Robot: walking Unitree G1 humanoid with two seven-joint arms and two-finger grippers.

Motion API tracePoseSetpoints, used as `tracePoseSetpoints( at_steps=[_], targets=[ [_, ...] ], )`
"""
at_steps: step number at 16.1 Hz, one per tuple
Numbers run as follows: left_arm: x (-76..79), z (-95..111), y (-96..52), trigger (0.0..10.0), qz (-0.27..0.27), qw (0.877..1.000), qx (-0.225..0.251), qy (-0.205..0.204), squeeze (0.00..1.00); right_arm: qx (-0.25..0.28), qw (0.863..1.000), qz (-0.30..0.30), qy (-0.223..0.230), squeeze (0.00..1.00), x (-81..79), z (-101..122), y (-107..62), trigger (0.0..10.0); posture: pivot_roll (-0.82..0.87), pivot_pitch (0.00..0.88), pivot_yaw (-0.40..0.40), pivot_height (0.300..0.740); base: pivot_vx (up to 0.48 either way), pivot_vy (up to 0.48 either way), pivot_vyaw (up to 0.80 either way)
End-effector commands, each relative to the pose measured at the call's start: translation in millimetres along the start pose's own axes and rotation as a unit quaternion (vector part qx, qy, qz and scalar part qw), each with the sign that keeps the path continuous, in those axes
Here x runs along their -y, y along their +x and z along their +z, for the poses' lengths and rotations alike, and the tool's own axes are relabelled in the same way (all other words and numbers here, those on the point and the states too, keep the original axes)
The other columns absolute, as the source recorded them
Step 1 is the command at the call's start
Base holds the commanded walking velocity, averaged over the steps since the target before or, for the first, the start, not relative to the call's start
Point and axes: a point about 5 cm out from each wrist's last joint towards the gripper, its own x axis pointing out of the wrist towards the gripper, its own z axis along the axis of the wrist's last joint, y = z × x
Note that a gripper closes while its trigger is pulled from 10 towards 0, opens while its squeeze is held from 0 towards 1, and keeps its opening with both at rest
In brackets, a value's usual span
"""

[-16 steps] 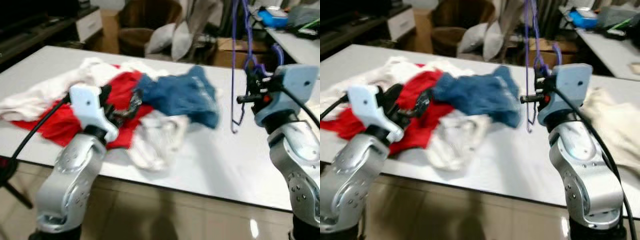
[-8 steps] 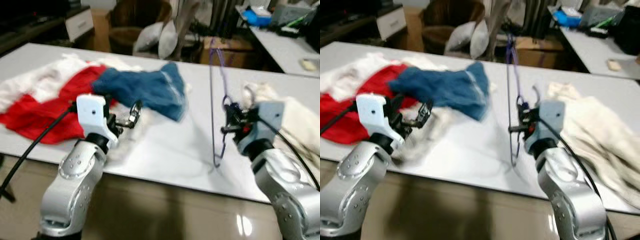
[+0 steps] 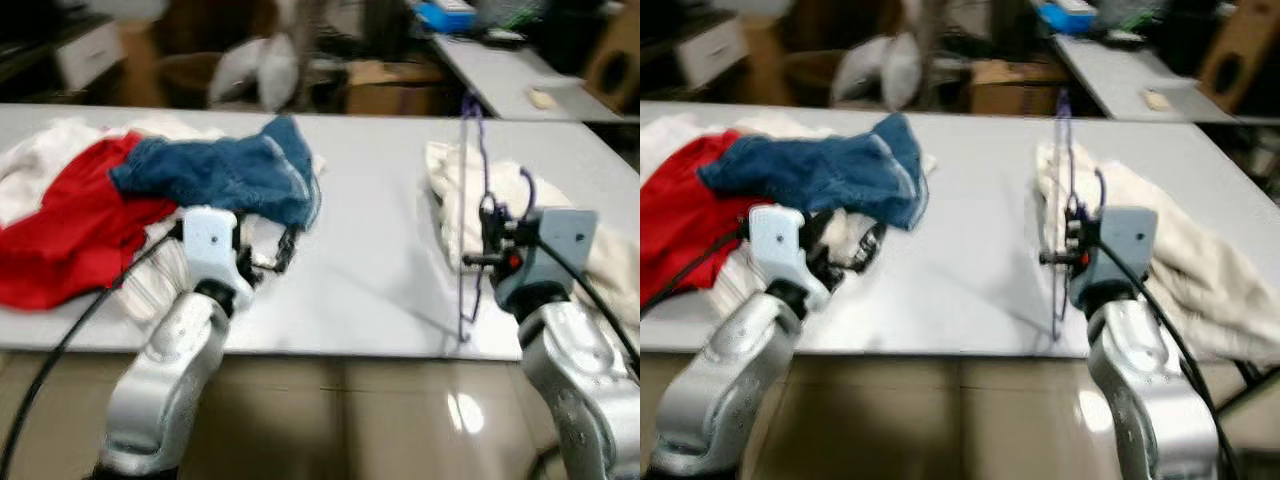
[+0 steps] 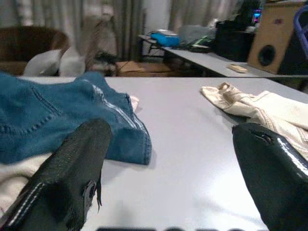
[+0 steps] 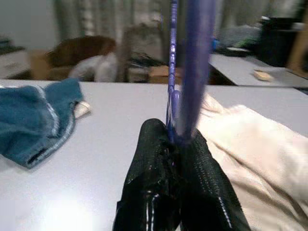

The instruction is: Hang hanger

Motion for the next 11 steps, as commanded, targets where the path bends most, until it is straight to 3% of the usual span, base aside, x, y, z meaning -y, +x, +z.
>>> tracePoseSetpoints(
  at_steps=[1, 7, 8, 9, 11],
  targets=[
    [0.3, -1.8, 0.5, 10.0, 0.001, 1.0, -0.002, 0.004, 0.59, -0.003, 1.0, 0.008, 0.008, 0.0, 0.6, 2.9, -2.8, 10.0, -0.18, 0.0, 0.004, 0.74, 0.0, -0.446, -0.79],
    [2.7, -5.2, 1.4, 10.0, -0.001, 1.0, 0.0, 0.019, 0.58, 0.027, 0.999, 0.006, -0.028, 0.0, 5.0, 4.6, 2.5, 10.0, -0.17, 0.0, -0.011, 0.74, 0.0, -0.48, -0.79],
    [5.1, -6.4, 2.2, 10.0, -0.008, 1.0, -0.004, 0.022, 0.53, 0.04, 0.999, 0.017, -0.008, 0.0, 4.6, 9.5, 2.9, 10.0, -0.18, 0.0, -0.008, 0.74, 0.0, 0.0, -0.8],
    [6.0, -7.9, 3.1, 10.0, -0.006, 1.0, -0.012, 0.029, 0.46, 0.042, 0.999, 0.009, -0.016, 0.0, 6.0, 11.1, 3.6, 10.0, -0.18, 0.0, -0.005, 0.74, 0.0, 0.0, -0.79],
    [7.2, -8.3, 5.4, 10.0, -0.012, 0.999, -0.012, 0.031, 0.46, 0.008, 0.999, 0.037, 0.032, 0.0, 1.0, 4.6, 4.6, 10.0, -0.19, 0.0, 0.006, 0.74, 0.0, 0.0, -0.33]
  ],
)
